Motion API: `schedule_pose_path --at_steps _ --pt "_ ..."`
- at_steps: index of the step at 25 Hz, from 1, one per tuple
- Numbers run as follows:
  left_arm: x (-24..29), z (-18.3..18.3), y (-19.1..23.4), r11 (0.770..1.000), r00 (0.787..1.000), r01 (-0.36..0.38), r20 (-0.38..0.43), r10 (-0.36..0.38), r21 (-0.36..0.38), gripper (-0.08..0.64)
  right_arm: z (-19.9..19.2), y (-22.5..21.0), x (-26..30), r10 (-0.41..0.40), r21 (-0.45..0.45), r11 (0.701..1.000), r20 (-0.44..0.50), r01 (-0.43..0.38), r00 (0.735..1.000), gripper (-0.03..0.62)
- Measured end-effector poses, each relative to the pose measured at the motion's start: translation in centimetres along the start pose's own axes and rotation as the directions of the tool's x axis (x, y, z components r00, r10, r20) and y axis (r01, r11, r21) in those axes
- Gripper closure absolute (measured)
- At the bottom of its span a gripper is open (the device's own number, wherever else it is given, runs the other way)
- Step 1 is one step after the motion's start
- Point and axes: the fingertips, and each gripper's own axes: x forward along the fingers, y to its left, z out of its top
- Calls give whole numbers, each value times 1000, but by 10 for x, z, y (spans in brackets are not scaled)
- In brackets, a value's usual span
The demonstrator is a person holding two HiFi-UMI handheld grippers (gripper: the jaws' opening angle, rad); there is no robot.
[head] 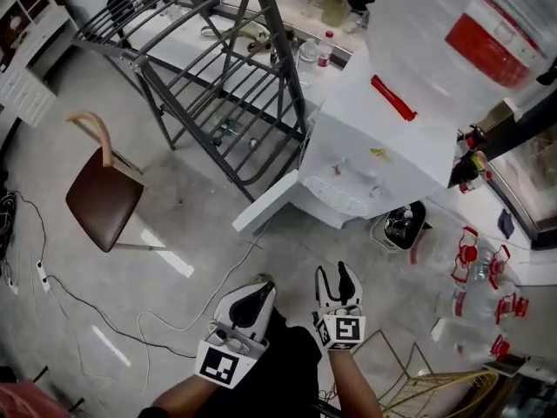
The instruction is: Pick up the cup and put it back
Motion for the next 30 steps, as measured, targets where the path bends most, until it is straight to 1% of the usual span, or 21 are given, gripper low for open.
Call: schedule_pose_path --at_steps 4,6,9,12,17,20,24,30 --pt "31 -84 29 999 999 37 -2 -37 -11 554 -95 -29 68 -4 -11 1000 -20 4 1000 391" --pt "44 -123 43 999 999 51 -9 -51 -1 554 -134 -43 98 -15 -17 1000 -15 15 1000 388" --pt "63 -169 62 998 998 66 -6 -66 18 554 -177 -61 141 -26 -29 999 10 26 1000 383" --pt "75 -202 75 997 997 77 26 -78 21 554 -211 -74 176 -40 -39 998 31 41 999 380" --pt "85 -233 88 996 994 76 76 -79 49 554 -250 -99 219 -80 -44 996 48 82 996 368" --pt "91 -248 94 995 992 85 87 -89 45 554 -273 -119 246 -110 -29 993 27 111 994 360" --pt "100 -263 98 994 992 90 82 -95 61 554 -302 -143 278 -151 4 989 -18 151 988 339" --pt "124 -278 106 992 991 116 65 -119 52 554 -321 -173 326 -199 23 979 -53 200 979 322"
